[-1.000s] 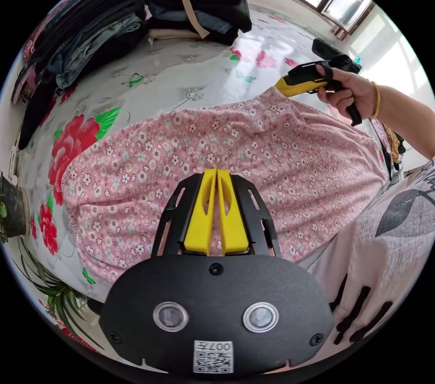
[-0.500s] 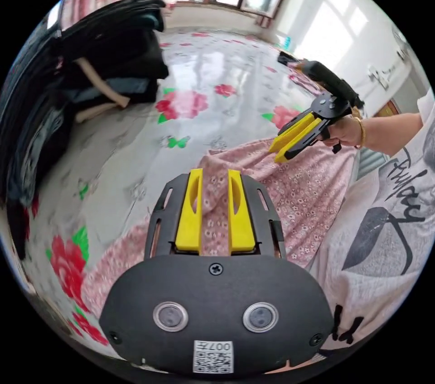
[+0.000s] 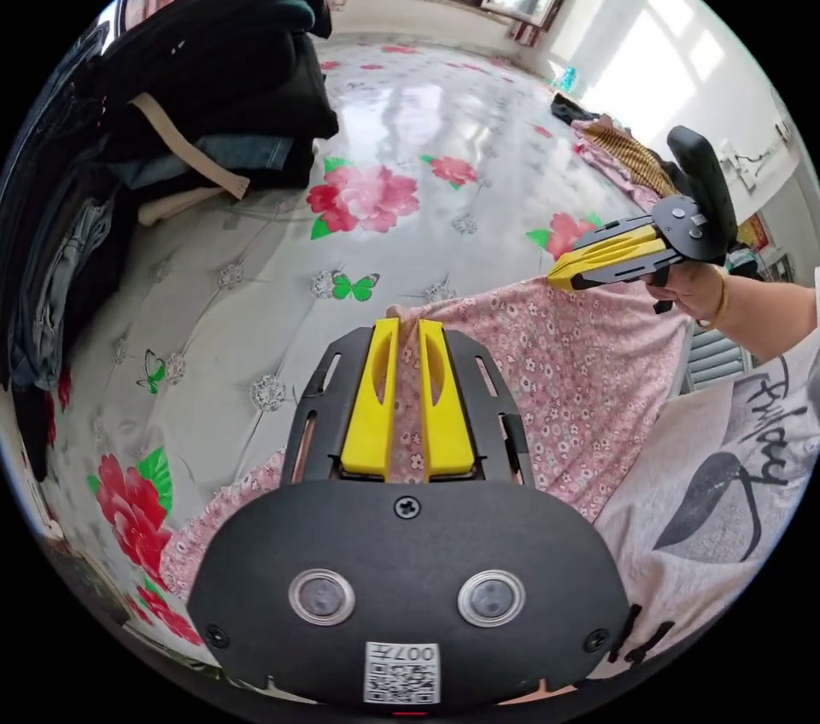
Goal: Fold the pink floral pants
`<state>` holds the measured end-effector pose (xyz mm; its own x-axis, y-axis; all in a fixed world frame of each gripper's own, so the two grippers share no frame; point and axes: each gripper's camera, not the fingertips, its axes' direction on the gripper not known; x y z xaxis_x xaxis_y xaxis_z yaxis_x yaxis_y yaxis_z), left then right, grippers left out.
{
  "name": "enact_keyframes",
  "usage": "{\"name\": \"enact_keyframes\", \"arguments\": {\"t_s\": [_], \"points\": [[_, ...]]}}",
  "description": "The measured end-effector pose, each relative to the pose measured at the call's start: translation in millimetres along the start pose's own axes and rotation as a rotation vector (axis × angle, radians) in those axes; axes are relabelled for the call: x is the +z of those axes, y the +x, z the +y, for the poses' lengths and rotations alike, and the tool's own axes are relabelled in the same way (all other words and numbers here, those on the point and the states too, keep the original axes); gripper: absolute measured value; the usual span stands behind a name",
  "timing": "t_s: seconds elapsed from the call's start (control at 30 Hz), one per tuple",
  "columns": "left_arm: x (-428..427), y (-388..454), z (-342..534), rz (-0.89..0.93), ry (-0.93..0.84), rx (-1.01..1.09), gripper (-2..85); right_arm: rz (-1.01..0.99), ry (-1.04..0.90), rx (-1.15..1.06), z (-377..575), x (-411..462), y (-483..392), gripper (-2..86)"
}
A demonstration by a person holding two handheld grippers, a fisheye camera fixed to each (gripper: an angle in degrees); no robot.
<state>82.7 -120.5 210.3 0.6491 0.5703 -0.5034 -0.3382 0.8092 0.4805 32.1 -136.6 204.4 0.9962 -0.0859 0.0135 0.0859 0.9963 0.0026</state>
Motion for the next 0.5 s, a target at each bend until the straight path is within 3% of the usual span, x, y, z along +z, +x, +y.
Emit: {"name": "enact_keyframes", "arguments": {"t_s": [0.1, 0.3, 0.5], "points": [[34.8, 1.3, -10.3, -0.028, -0.087, -0.018, 4.9, -0.02, -0.091, 0.089, -4.9, 12.1, 24.1, 0.0], [32.5, 25.4, -20.5, -0.113, -0.08, 0.058, 3.5, -0.163, 0.152, 0.312, 33.0, -77.1, 72.0, 0.6], [-23.8, 23.3, 3.9, -0.173, 0.011, -0.129, -0.5, -0.188, 0.284, 0.626, 167.9, -156.4, 120.4, 3.1]]}}
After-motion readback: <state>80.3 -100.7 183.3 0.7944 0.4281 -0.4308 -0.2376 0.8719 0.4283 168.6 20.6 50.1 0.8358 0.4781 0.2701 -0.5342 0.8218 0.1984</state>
